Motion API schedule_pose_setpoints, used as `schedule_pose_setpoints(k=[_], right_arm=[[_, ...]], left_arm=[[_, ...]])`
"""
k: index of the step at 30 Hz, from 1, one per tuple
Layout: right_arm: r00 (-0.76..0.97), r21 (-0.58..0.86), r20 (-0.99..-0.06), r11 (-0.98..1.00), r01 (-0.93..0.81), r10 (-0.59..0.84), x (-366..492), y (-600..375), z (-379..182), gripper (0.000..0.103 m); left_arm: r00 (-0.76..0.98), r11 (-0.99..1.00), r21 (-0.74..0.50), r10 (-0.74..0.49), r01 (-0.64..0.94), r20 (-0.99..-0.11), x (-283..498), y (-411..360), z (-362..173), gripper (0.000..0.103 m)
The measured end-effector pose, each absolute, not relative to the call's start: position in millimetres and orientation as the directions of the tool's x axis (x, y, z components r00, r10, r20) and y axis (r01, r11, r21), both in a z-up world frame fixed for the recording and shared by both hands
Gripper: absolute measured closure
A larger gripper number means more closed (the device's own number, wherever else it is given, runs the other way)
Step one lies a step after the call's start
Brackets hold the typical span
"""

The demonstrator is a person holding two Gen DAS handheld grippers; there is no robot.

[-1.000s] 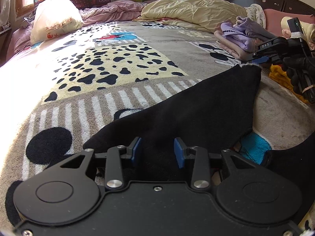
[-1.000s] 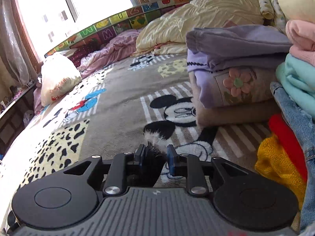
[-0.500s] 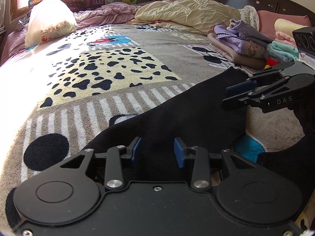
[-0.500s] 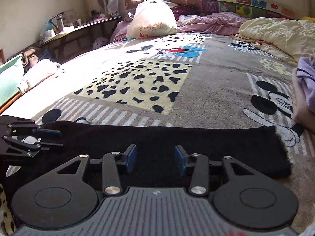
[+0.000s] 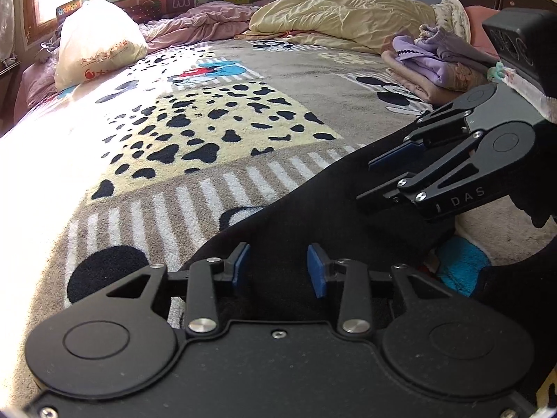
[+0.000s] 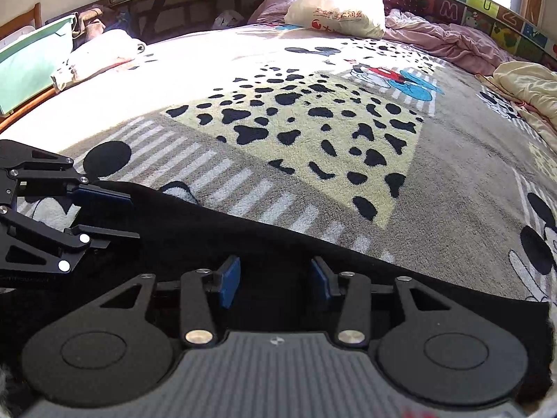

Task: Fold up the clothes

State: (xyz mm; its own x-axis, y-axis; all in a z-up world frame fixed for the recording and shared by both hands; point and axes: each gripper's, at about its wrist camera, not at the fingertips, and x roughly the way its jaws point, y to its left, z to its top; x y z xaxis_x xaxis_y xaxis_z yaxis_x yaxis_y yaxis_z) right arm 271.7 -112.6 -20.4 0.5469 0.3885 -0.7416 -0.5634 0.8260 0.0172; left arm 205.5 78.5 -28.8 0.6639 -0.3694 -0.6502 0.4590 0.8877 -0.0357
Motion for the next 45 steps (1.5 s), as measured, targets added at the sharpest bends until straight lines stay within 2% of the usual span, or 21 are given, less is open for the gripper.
schedule_pose_setpoints(k=[1, 3, 6, 9, 18, 23, 27, 29, 31, 32, 33, 34, 36, 38, 39, 43, 45], right_arm=[[0.531, 0.023, -0.744, 0.809, -0.587, 0.406, 265.2, -112.2, -17.7, 0.058], [0.508, 0.025, -0.749, 0.784, -0.620, 0.425, 253.8, -111.5, -14.9, 0.058], [0.517, -0.023, -0.760, 0.780, -0.626, 0.393, 256.9, -107.0, -33.5, 0.057], [0.532, 0.003, -0.739, 0.792, -0.611, 0.413, 271.7, -105.8, -38.2, 0.054], [0.588, -0.005, -0.727, 0.855, -0.519, 0.353, 275.9, -111.8, -24.1, 0.056], [0.567, 0.022, -0.690, 0.796, -0.605, 0.450, 231.4, -126.8, -4.4, 0.057], [0.555, 0.005, -0.704, 0.784, -0.620, 0.443, 219.9, -124.5, -12.9, 0.057], [0.536, 0.018, -0.719, 0.783, -0.621, 0.442, 225.8, -117.2, -20.9, 0.060], [0.533, -0.003, -0.738, 0.787, -0.617, 0.415, 234.1, -108.0, -30.2, 0.060], [0.531, 0.023, -0.733, 0.796, -0.605, 0.425, 239.8, -107.8, -31.3, 0.058], [0.530, 0.050, -0.728, 0.804, -0.593, 0.436, 245.5, -107.6, -32.5, 0.061], [0.529, 0.076, -0.722, 0.811, -0.580, 0.446, 251.2, -107.4, -33.6, 0.065], [0.531, 0.070, -0.722, 0.810, -0.582, 0.444, 256.0, -102.6, -31.8, 0.084], [0.539, 0.062, -0.718, 0.811, -0.582, 0.442, 259.9, -99.1, -28.6, 0.097], [0.549, 0.054, -0.712, 0.813, -0.580, 0.439, 261.0, -97.7, -25.9, 0.100], [0.613, 0.052, -0.644, 0.825, -0.562, 0.458, 265.0, -97.2, -12.1, 0.100], [0.605, 0.048, -0.663, 0.832, -0.553, 0.441, 272.0, -95.7, -16.7, 0.099]], left_arm=[[0.644, 0.869, -0.046, -0.399, 0.492, -0.652, 202.7, 74.1, -28.6, 0.068], [0.617, 0.859, 0.002, -0.366, 0.512, -0.696, 204.7, 61.4, -39.3, 0.066], [0.648, 0.882, 0.041, -0.312, 0.469, -0.694, 210.6, 57.9, -46.5, 0.061], [0.683, 0.905, 0.075, -0.258, 0.418, -0.684, 216.5, 55.9, -52.8, 0.061], [0.702, 0.911, 0.088, -0.246, 0.403, -0.668, 207.7, 63.2, -40.0, 0.063], [0.694, 0.900, -0.013, -0.345, 0.436, -0.632, 197.9, 75.9, -19.4, 0.064], [0.670, 0.903, -0.007, -0.323, 0.429, -0.668, 202.5, 71.1, -30.5, 0.063], [0.664, 0.916, 0.006, -0.286, 0.401, -0.691, 208.8, 70.5, -42.7, 0.057], [0.669, 0.923, -0.021, -0.294, 0.383, -0.682, 213.8, 73.9, -49.1, 0.062], [0.669, 0.925, -0.041, -0.304, 0.378, -0.678, 216.1, 75.8, -48.3, 0.075], [0.669, 0.926, -0.062, -0.314, 0.372, -0.673, 218.3, 77.8, -47.6, 0.094], [0.672, 0.928, -0.082, -0.322, 0.364, -0.667, 219.9, 80.3, -46.4, 0.096], [0.685, 0.931, -0.088, -0.323, 0.355, -0.654, 219.4, 82.6, -45.0, 0.099], [0.702, 0.936, -0.073, -0.310, 0.346, -0.641, 218.6, 82.1, -42.6, 0.100], [0.711, 0.938, -0.066, -0.303, 0.341, -0.635, 218.1, 81.9, -41.4, 0.101], [0.734, 0.948, -0.040, -0.272, 0.317, -0.622, 219.1, 81.4, -43.3, 0.101], [0.729, 0.950, -0.044, -0.266, 0.309, -0.631, 221.8, 81.3, -50.5, 0.101]])
